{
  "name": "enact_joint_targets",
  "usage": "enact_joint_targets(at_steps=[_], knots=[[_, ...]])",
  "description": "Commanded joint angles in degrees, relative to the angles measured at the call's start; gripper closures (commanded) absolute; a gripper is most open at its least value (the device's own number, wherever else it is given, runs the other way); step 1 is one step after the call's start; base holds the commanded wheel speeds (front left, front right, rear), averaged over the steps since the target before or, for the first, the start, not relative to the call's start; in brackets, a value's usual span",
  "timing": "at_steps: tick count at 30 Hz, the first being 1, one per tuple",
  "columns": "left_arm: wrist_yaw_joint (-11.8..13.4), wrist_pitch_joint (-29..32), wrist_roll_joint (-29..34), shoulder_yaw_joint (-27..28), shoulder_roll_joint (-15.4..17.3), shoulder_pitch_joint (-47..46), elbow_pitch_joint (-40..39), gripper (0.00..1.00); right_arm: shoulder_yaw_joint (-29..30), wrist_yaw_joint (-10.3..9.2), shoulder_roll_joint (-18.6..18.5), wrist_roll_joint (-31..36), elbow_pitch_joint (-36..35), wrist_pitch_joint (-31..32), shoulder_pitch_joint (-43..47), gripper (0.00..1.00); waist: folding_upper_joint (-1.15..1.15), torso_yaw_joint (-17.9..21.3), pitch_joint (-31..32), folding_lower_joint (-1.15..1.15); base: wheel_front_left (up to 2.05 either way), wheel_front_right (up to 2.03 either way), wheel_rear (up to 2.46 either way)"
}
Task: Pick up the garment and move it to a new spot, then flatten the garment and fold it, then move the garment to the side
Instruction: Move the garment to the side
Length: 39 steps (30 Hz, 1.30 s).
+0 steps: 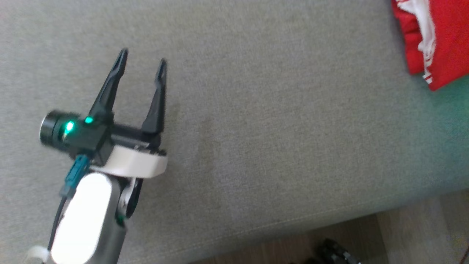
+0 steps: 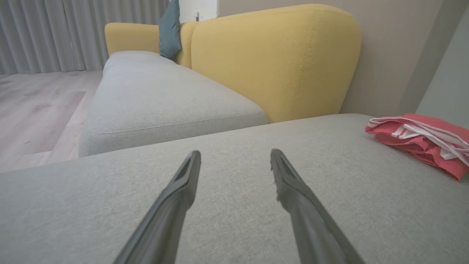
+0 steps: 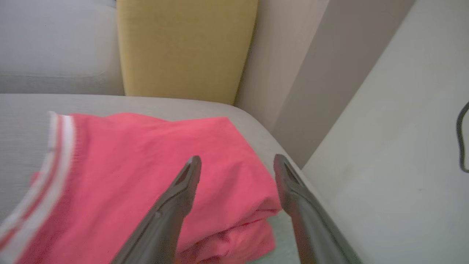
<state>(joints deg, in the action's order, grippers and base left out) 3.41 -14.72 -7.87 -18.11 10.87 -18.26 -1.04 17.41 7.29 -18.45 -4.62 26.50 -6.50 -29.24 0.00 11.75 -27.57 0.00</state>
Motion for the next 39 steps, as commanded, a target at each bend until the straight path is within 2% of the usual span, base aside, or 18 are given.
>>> enact_joint_targets(at_steps=[1,6,11,17,23,39], knots=[[0.4,-0.3,-0.2,2.2,0.8,0.2,-1.5,0.0,-0.8,0.2,-0.6,-0.3,-2.6,-0.7,1.3,0.0,0.0,-0.7,2.5,0.0,0.0,0.0,0.0],[1.9,-0.3,-1.8,4.3,0.5,4.7,-0.3,0.0,-4.3,0.2,9.6,-0.5,-16.4,-1.1,12.4,0.0,0.0,-2.2,6.9,0.0,0.0,0.0,0.0],[3.1,-0.3,-3.2,6.3,0.0,7.9,0.6,0.0,-10.7,0.2,14.1,-2.3,-23.0,-0.2,18.2,0.0,0.0,-5.1,10.2,0.0,0.0,0.0,0.0],[4.2,-0.3,-4.5,8.4,-0.4,11.2,2.2,0.0,-15.8,0.2,15.5,-4.3,-26.3,0.5,20.5,0.0,0.0,-8.9,14.2,0.0,0.0,0.0,0.0],[4.6,-0.3,-5.1,8.3,-0.8,14.3,3.4,0.0,-17.7,0.2,15.6,-5.3,-27.1,1.6,23.0,0.0,0.0,-11.3,18.6,0.0,0.0,0.0,0.0],[4.4,2.8,-6.8,7.7,1.0,21.2,4.2,0.0,-16.6,0.2,15.6,-4.4,-30.3,6.3,33.0,0.0,0.0,-10.8,27.6,0.0,0.0,0.0,0.0]])
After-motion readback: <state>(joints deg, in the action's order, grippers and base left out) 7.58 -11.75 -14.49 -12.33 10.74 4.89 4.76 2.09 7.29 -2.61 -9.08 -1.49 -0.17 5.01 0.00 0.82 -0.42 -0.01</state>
